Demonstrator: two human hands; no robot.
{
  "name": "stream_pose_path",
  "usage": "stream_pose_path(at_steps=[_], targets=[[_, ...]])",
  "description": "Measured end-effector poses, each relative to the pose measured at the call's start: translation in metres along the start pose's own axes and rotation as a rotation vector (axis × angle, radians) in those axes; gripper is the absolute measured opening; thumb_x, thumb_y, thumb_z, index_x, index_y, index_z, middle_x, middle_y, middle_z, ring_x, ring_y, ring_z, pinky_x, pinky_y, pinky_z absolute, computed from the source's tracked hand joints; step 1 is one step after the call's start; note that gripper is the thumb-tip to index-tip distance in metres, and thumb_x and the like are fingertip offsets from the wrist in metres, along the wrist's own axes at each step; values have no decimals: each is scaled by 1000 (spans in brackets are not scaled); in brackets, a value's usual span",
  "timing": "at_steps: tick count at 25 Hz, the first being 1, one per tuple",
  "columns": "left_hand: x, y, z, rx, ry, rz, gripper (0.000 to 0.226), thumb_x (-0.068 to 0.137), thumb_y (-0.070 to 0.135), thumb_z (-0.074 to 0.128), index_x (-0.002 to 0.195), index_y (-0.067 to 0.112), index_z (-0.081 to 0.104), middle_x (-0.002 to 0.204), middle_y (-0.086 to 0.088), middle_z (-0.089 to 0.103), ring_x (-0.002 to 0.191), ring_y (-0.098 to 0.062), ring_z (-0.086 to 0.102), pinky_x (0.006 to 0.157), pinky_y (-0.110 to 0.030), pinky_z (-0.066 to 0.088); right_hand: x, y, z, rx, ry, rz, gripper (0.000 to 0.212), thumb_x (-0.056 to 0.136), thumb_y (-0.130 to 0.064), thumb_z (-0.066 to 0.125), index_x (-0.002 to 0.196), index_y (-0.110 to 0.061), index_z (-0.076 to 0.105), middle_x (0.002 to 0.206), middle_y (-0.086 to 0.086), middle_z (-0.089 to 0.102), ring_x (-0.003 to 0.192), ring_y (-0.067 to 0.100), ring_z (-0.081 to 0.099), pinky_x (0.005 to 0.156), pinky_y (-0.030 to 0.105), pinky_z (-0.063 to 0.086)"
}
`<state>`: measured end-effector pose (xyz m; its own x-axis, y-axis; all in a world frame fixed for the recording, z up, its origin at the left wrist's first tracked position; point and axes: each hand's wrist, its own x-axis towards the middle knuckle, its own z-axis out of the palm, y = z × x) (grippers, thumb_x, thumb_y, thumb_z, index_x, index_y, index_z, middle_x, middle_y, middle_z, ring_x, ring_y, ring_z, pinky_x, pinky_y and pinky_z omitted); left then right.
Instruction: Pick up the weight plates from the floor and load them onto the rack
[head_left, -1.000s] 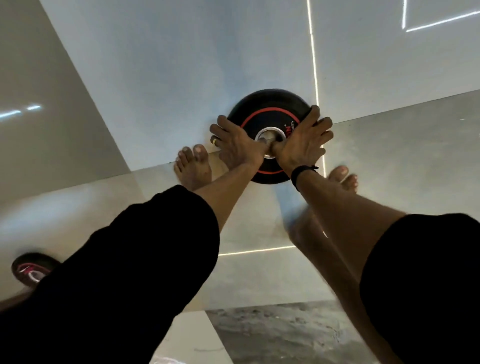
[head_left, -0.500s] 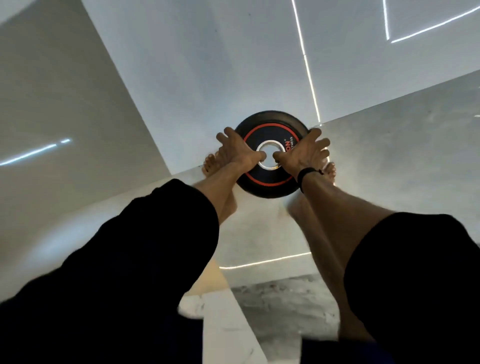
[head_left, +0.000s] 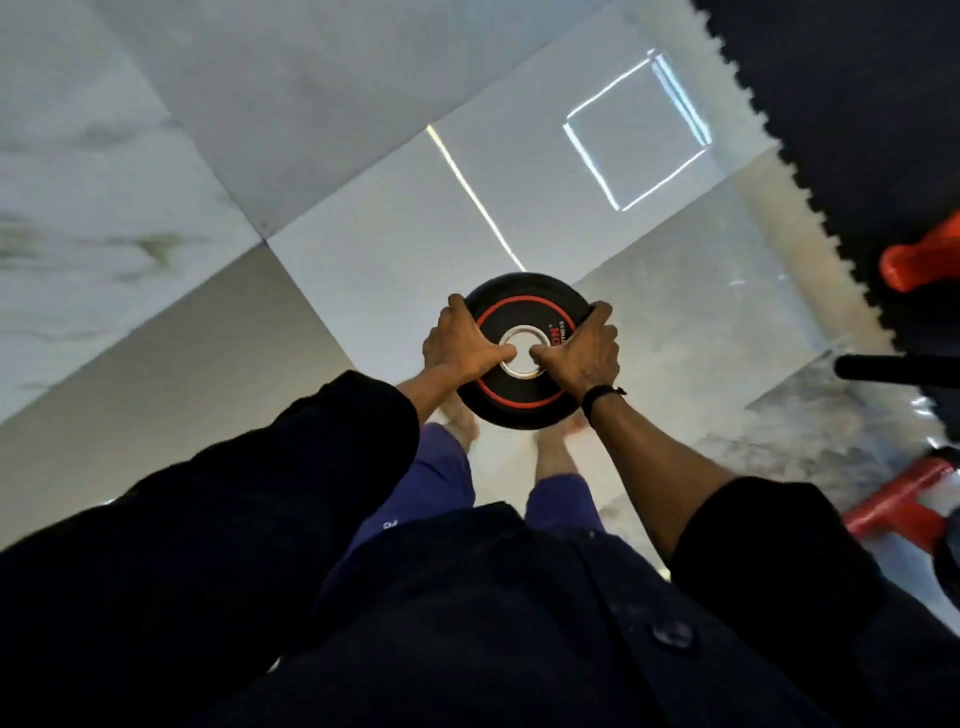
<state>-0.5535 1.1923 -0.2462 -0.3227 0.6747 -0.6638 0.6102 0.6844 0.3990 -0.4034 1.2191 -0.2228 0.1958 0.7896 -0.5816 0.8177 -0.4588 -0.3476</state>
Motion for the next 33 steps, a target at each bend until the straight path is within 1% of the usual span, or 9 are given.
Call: stream_pose_path(at_steps=[4, 10, 14, 19, 22, 25, 27, 30, 33], targets=[[-45, 2, -7, 122, -50, 89, 101, 59, 53, 83, 137, 13, 32, 133, -12, 53, 119, -33, 56, 93, -44, 51, -52, 23, -15, 71, 56, 39, 87, 57, -36, 82, 125, -12, 33, 125, 20, 49, 113, 42, 52, 89, 47, 48], [-115, 22, 2, 256, -10, 379, 99, 58, 54, 82, 134, 13, 33, 128, -11, 55, 114, -33, 58, 88, -44, 52, -124, 77, -36, 288, 234, 107, 90, 55, -34, 85, 124, -13, 31, 125, 19, 49, 113, 40, 52, 89, 47, 51], [-208, 37, 30, 322, 51, 643, 97, 52, 56, 80, 126, 12, 37, 120, -11, 59, 108, -34, 61, 84, -42, 54, -206, 148, -61, 403, 439, 134, 86, 54, -32, 82, 121, -13, 31, 121, 18, 49, 109, 40, 52, 86, 45, 50], [-346, 69, 86, 340, 83, 1068, 85, 52, 55, 79, 115, 11, 43, 109, -12, 63, 98, -36, 64, 78, -42, 54, -321, 258, -99, 531, 733, 228, 90, 55, -34, 83, 124, -13, 29, 122, 18, 49, 109, 40, 53, 86, 43, 51], [-436, 97, 132, 298, 5, 1293, 87, 51, 56, 78, 116, 11, 42, 110, -13, 65, 98, -37, 64, 80, -46, 55, -397, 327, -136, 539, 928, 312, 98, 57, -37, 83, 133, -11, 27, 127, 20, 49, 116, 39, 51, 93, 43, 48], [-525, 122, 180, 209, -86, 1489, 87, 50, 60, 78, 113, 11, 43, 107, -13, 65, 96, -38, 65, 76, -44, 54, -468, 397, -170, 507, 1127, 405, 98, 55, -43, 83, 131, -13, 28, 124, 19, 49, 112, 40, 53, 92, 45, 49], [-573, 133, 208, 141, -144, 1568, 88, 46, 64, 76, 111, 13, 44, 107, -11, 66, 97, -38, 65, 77, -44, 55, -508, 432, -187, 506, 1206, 458, 97, 55, -42, 83, 130, -14, 28, 125, 18, 48, 113, 41, 52, 92, 45, 49], [-647, 151, 256, 106, -244, 1693, 84, 49, 60, 77, 112, 15, 45, 109, -8, 66, 99, -36, 65, 81, -44, 52, -563, 489, -206, 487, 1351, 564, 97, 56, -36, 84, 132, -14, 28, 126, 18, 47, 115, 40, 51, 93, 41, 46], [-705, 172, 309, 74, -362, 1820, 91, 44, 69, 66, 114, 13, 46, 109, -9, 66, 98, -37, 65, 81, -44, 53, -597, 547, -224, 483, 1456, 660, 96, 55, -36, 85, 130, -16, 28, 125, 16, 47, 112, 36, 52, 92, 42, 48]])
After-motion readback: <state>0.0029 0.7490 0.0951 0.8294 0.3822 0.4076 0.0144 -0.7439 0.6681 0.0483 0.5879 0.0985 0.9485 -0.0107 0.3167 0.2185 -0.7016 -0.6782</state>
